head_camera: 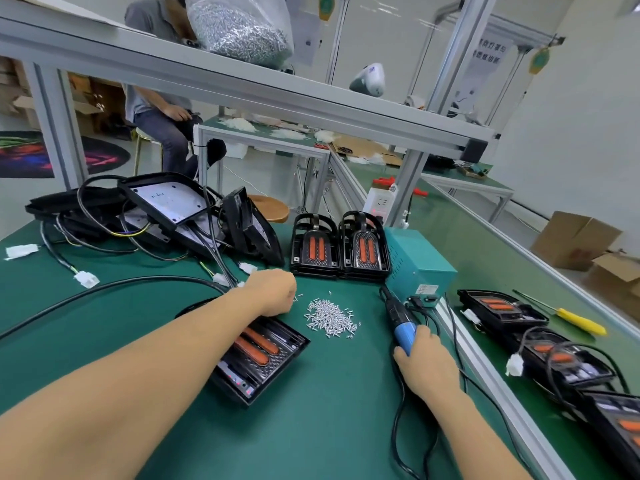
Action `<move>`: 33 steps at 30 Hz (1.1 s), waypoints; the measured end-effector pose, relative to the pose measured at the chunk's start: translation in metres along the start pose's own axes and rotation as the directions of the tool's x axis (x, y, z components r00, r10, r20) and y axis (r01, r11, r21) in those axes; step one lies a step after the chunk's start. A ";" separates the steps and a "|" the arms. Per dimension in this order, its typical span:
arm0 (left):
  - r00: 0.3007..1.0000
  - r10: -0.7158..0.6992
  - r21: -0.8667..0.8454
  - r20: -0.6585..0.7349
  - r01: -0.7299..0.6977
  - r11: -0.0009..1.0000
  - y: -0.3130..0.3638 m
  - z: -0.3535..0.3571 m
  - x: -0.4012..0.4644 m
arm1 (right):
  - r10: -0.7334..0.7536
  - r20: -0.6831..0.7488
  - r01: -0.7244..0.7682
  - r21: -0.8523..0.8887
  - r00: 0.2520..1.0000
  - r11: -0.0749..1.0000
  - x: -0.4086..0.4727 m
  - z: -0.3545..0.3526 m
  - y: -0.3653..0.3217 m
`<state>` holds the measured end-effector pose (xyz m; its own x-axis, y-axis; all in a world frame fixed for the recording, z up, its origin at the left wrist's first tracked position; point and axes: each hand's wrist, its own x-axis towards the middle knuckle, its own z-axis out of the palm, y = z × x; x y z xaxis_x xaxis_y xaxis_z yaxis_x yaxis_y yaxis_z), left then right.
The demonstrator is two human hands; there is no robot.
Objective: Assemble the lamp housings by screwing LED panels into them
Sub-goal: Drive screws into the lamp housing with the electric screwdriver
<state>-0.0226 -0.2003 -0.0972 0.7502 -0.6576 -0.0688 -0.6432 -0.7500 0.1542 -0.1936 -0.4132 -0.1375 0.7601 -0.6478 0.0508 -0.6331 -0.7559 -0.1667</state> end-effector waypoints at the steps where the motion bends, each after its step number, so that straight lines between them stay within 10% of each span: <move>1: 1.000 0.000 -0.061 -0.026 -0.002 0.998 0.001 -0.002 -0.001 | 0.001 0.004 -0.001 -0.006 1.000 1.000 0.000 0.000 0.000; 9: 0.972 -0.121 -0.761 -0.203 -0.079 0.643 -0.001 -0.021 -0.037 | 0.063 0.172 -0.118 0.330 0.983 0.937 0.010 -0.018 0.010; 15: 0.946 -0.268 -0.963 -0.184 -0.119 0.240 -0.028 -0.018 -0.078 | 0.063 0.414 -0.416 0.876 0.908 0.246 0.009 -0.065 0.005; 18: 0.945 -0.290 -0.988 -0.152 -0.133 0.083 -0.030 -0.016 -0.095 | -0.122 0.430 -0.446 0.841 0.894 -0.305 0.000 -0.087 -0.015; 21: 0.955 -0.271 -0.989 -0.121 -0.140 -0.054 -0.026 -0.016 -0.110 | -0.205 0.314 -0.374 0.733 0.927 -0.568 -0.012 -0.103 -0.040; 33: 0.949 -0.310 -0.956 -0.060 -0.145 -0.256 -0.015 -0.005 -0.147 | -0.144 -0.063 -0.077 0.600 0.988 -0.796 -0.054 -0.117 -0.134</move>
<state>-0.1228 -0.0923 -0.0844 0.9205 -0.3871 -0.0536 0.2025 0.3553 0.9125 -0.1668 -0.2879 -0.0024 0.8324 -0.5371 0.1364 0.5330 0.7086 -0.4624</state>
